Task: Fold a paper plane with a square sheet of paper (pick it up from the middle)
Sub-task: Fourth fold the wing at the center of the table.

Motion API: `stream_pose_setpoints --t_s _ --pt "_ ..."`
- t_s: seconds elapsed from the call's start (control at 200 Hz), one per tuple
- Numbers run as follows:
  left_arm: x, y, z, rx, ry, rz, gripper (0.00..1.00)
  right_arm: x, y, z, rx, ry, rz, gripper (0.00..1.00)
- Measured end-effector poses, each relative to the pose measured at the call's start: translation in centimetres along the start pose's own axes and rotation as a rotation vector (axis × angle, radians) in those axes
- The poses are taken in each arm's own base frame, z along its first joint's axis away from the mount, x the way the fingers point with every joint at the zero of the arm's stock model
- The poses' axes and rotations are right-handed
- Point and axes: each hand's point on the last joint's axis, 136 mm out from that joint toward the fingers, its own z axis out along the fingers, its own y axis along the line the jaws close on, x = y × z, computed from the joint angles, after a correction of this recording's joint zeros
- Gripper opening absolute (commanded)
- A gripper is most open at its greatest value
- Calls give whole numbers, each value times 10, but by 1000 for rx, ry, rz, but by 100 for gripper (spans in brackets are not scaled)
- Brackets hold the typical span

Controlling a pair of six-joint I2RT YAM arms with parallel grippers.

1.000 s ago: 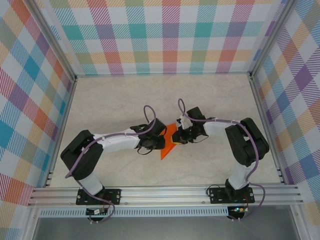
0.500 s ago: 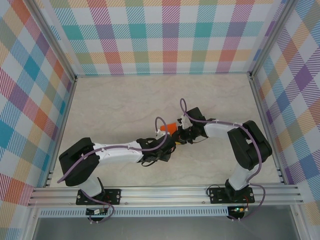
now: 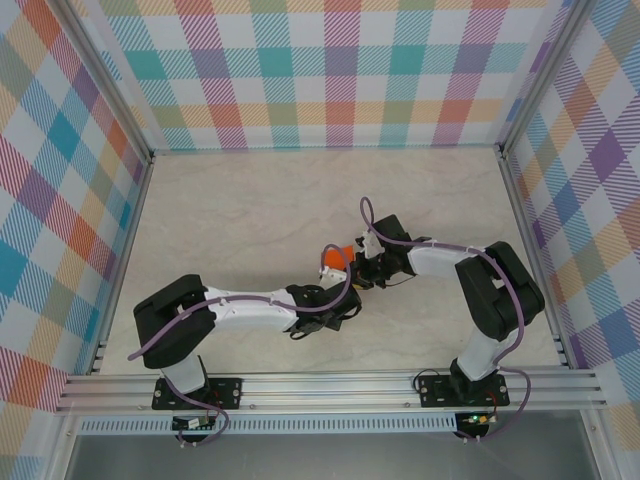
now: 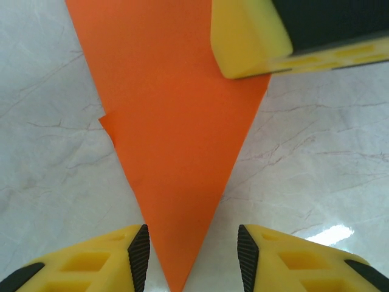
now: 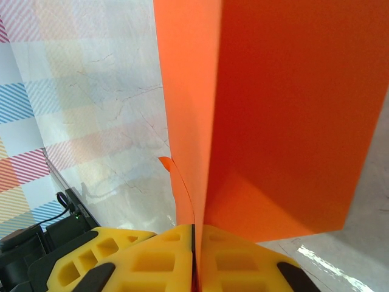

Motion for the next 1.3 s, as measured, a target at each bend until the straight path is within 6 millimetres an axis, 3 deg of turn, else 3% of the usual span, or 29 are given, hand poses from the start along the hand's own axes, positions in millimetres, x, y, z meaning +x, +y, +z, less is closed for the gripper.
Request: stream_pose_setpoints --t_s 0.52,0.835,1.3 --pt "-1 4 11 -101 -8 37 36 1 -2 0 12 5 9 10" --pt "1 5 12 -121 -17 34 26 0 -1 -1 16 3 10 10" --pt "1 12 12 -164 -25 50 29 0 -2 -1 19 1 9 10"
